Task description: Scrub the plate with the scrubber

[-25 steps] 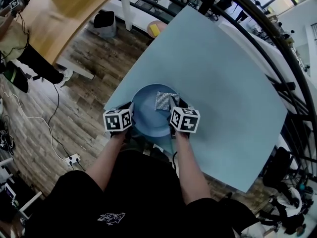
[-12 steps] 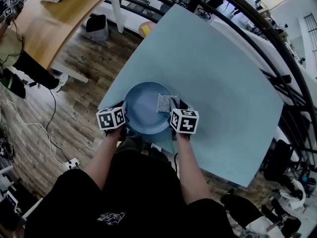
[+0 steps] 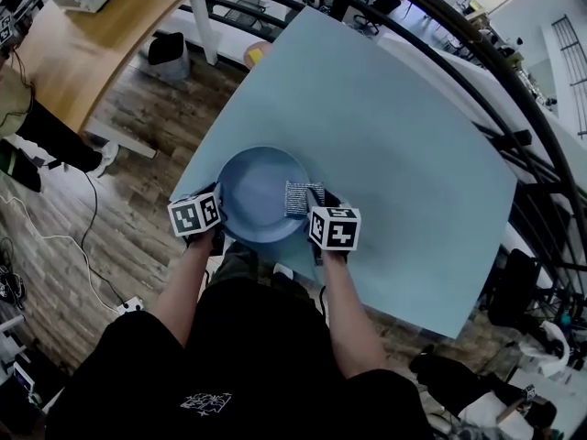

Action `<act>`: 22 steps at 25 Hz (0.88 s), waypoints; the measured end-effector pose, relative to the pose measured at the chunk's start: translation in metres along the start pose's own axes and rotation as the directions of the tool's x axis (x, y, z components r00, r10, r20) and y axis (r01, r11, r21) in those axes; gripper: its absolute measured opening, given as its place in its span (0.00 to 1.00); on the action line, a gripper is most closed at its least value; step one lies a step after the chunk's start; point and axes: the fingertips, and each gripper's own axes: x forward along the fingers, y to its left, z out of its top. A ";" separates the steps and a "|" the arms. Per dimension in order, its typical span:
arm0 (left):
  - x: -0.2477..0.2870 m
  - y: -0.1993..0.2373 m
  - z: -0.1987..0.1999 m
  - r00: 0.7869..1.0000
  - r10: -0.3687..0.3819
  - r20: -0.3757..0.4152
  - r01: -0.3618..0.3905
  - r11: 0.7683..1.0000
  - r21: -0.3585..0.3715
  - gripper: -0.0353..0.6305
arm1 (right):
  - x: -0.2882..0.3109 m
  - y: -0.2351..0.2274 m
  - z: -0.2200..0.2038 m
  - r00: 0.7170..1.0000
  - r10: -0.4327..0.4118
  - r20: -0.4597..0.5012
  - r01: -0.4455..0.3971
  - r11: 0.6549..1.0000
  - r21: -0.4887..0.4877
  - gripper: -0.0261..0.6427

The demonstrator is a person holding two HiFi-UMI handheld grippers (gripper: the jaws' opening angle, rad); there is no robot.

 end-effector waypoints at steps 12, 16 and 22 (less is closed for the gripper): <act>-0.012 -0.013 0.004 0.999 0.015 0.038 -0.017 0.998 0.057 0.15 | -0.039 0.010 0.005 0.975 0.157 0.160 -0.162 0.986 0.024 0.17; -0.031 -0.025 0.004 0.996 0.033 0.079 -0.040 0.995 0.090 0.15 | -0.053 0.012 0.009 0.959 0.195 0.206 -0.204 0.979 0.022 0.17; -0.065 -0.066 0.008 0.987 0.035 0.158 -0.057 0.989 0.137 0.13 | -0.092 0.012 0.022 0.928 0.246 0.279 -0.251 0.968 -0.017 0.17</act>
